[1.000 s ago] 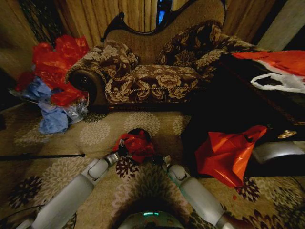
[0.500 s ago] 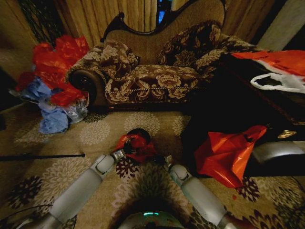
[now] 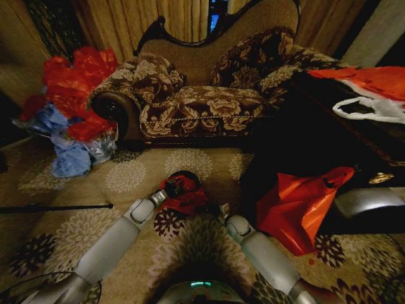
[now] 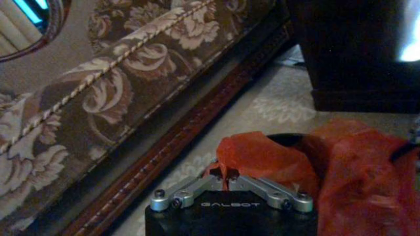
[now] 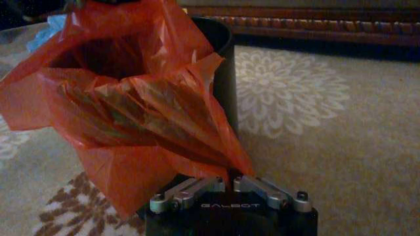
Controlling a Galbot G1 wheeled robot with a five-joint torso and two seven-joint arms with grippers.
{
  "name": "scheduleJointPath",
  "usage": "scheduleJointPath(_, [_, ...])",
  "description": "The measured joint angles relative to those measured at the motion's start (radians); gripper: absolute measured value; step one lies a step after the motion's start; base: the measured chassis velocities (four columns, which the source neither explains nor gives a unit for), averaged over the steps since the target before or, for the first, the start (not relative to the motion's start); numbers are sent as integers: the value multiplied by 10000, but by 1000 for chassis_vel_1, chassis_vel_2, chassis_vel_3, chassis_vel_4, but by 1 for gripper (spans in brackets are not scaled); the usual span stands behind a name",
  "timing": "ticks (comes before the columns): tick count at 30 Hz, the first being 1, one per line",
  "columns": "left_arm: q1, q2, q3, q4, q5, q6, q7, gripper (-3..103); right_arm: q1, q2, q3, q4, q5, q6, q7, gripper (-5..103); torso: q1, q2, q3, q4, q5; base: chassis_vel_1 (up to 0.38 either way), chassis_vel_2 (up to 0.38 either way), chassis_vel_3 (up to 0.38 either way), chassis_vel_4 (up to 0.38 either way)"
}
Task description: Place a garbage bag over the trash bin.
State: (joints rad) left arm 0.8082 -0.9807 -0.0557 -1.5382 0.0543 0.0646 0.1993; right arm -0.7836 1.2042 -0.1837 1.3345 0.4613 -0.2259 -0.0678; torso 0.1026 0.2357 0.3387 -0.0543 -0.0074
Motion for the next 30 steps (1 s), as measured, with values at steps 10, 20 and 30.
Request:
scheduleJointPath(10, [-818,-224,172,210,-829,634,-971,0,-86,-135,114,150,16,50,33,0,0,0,0,-2,1,0,0,0,0])
scheduleJointPath(20, [-1070,176,-345,137,-1778,1051,-2077,0,-165,-227,190,330,-64,62,39,0,0,0,-1,-1,0,0,0,0,0])
scheduleJointPath(30, [-161,331,-796,258,-2685,1240,-3209,0,-15,-188,179,285,-166,62,93,0,0,0,-1,-1,-1,0,0,0,0])
